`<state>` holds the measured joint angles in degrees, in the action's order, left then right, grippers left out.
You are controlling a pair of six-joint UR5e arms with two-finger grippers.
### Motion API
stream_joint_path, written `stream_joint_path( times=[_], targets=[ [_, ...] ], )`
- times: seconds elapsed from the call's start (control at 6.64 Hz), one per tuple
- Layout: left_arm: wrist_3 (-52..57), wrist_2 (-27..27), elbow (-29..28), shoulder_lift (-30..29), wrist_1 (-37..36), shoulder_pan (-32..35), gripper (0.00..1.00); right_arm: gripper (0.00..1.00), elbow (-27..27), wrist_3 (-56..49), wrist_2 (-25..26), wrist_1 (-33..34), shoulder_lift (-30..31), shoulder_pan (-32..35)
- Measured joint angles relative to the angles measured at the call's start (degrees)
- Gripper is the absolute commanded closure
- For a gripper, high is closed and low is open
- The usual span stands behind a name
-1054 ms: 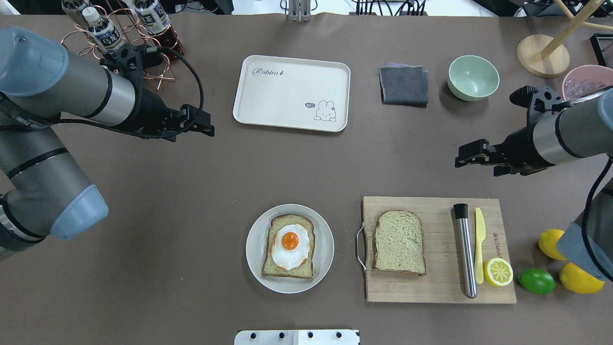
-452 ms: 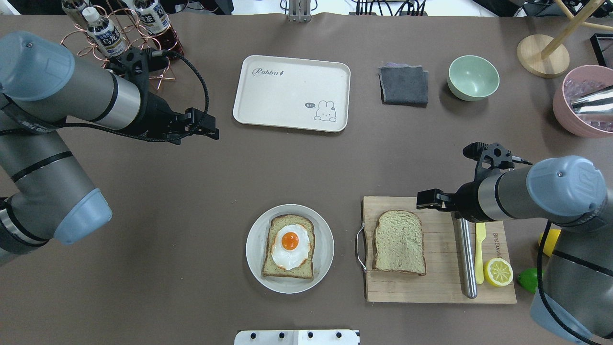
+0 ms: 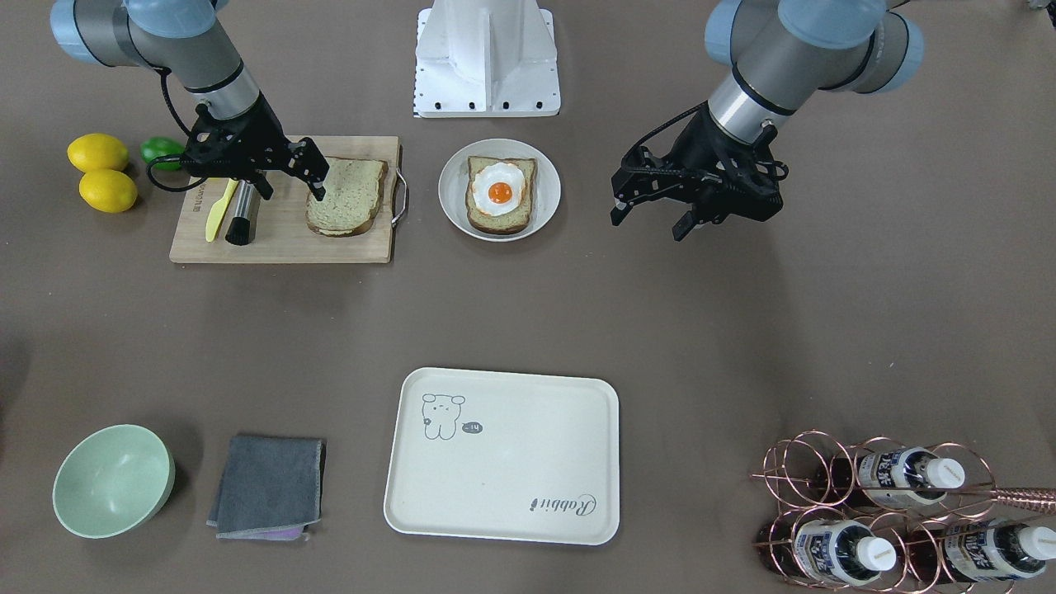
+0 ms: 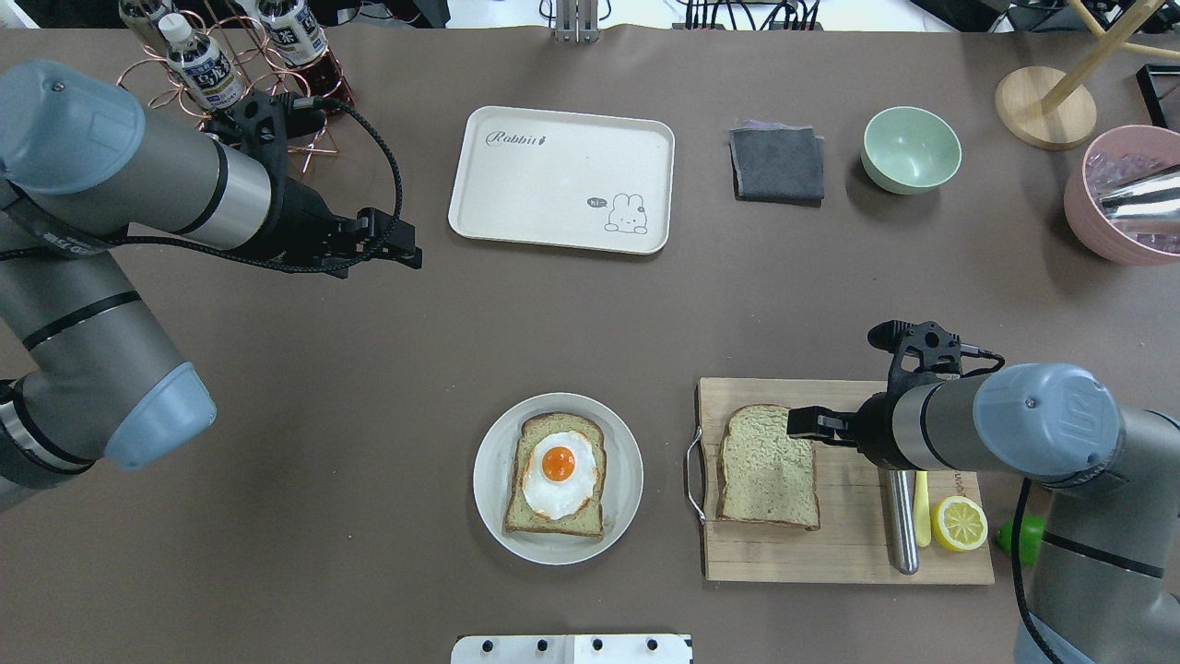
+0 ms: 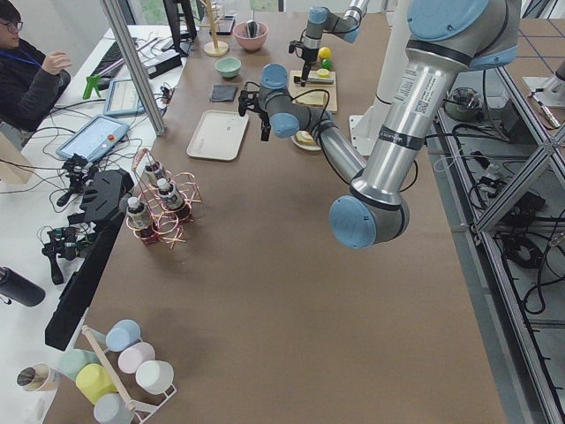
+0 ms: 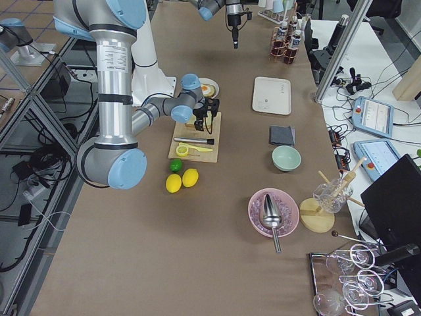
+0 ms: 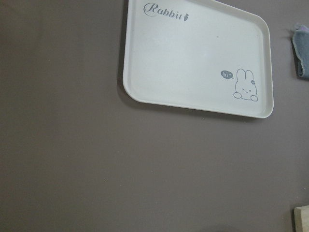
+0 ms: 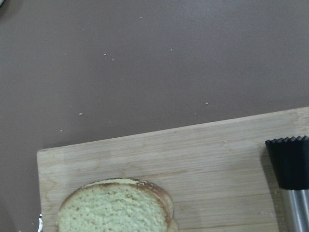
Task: Make sandwich and place on tray
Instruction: 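Lower the right gripper and grasp the bread slice on the board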
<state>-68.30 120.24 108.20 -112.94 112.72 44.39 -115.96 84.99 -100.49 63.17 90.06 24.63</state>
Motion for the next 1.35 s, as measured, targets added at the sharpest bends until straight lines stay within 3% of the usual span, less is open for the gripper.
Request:
stream_joint_path(
  times=[0.6,0.75,0.9,1.05,1.35],
  targets=[
    [0.0,0.0,0.7,0.3,0.0,0.1,0.02,0.36,2.8,0.0,1.8,-2.2,-1.0,-1.6],
    [0.0,0.0,1.0,0.3,0.0,0.1,0.02,0.52,2.8,0.1,1.9,-2.2,-1.1,-1.8],
    [0.0,0.0,1.1,0.4,0.0,0.1,0.02,0.87,2.8,0.1,2.0,-2.3,-1.2,-1.8],
    [0.0,0.0,1.3,0.5,0.0,0.1,0.02,1.00,2.7,0.3,2.0,-2.3,-1.2,-1.8],
    [0.0,0.0,1.8,0.6,0.0,0.2,0.02,1.00,2.4,1.1,2.3,-2.3,-1.2,-1.9]
  ],
)
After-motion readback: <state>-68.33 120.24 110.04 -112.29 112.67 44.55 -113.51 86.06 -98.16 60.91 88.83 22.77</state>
